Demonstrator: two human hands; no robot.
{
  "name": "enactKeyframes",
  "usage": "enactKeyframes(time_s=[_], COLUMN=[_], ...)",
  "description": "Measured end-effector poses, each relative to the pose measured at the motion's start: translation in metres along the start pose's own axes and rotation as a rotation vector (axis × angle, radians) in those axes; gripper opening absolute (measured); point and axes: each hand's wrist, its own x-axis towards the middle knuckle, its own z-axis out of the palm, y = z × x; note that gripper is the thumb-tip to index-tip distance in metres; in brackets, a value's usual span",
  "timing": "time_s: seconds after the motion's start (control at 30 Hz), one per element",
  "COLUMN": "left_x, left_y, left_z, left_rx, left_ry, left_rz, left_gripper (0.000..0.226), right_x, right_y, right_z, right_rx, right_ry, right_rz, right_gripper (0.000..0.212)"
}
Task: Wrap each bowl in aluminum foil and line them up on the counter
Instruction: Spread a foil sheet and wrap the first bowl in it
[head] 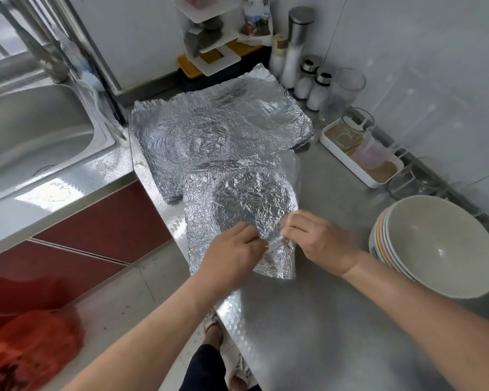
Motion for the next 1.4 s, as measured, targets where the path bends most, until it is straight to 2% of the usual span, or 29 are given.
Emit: enactKeyframes(time_s=[0.13,0.27,0.47,0.7,0.8,0.9,1.1,1.2,1.27,1.33,1.4], left_x=[0.011,0.01,-0.012,-0.011,-0.01,-0.009,-0.008,-0.005,0.001,0.011,0.021], left_y=[0.023,0.017,-0.016,-0.016,-0.005,0.001,0.002,0.007,0.014,0.023,0.029], left_z=[-0.005,-0.022,-0.028,-0.017,-0.012,-0.01,-0.011,-0.011,-0.012,-0.011,-0.007], left_rx=[-0.084,-0.283,-0.153,-0.06,-0.056,-0.056,-0.061,-0.062,-0.066,-0.074,-0.086], left_ry=[-0.031,-0.032,-0.161,-0.113,-0.108,-0.082,-0.024,-0.004,0.023,0.049,0.062], left_rz=[-0.155,-0.207,-0.061,0.011,-0.02,-0.049,-0.097,-0.119,-0.143,-0.189,-0.254], left_gripper=[0.03,0.035,0.036,0.034,0.036,0.036,0.032,0.03,0.031,0.032,0.037], right_x=[0.007,0.008,0.005,-0.002,-0.001,0.0,-0.002,-0.009,-0.014,-0.015,-0.012], right_y=[-0.001,-0.018,-0.038,-0.027,-0.012,-0.013,-0.049,-0.056,-0.052,-0.044,-0.036], right_z=[-0.014,-0.019,0.005,0.013,0.005,-0.006,-0.002,0.006,0.012,0.016,0.016], right_rx=[0.082,0.215,0.263,0.135,0.088,0.101,0.591,0.603,0.692,1.012,1.361], right_ry=[-0.057,0.012,-0.008,0.063,0.069,0.108,0.087,0.389,0.518,0.509,0.51], right_rz=[0.178,0.261,0.236,0.162,0.267,0.369,0.833,1.13,1.381,1.612,1.709], right_gripper=[0.029,0.024,0.012,0.011,0.018,0.015,0.028,0.022,0.035,0.05,0.045])
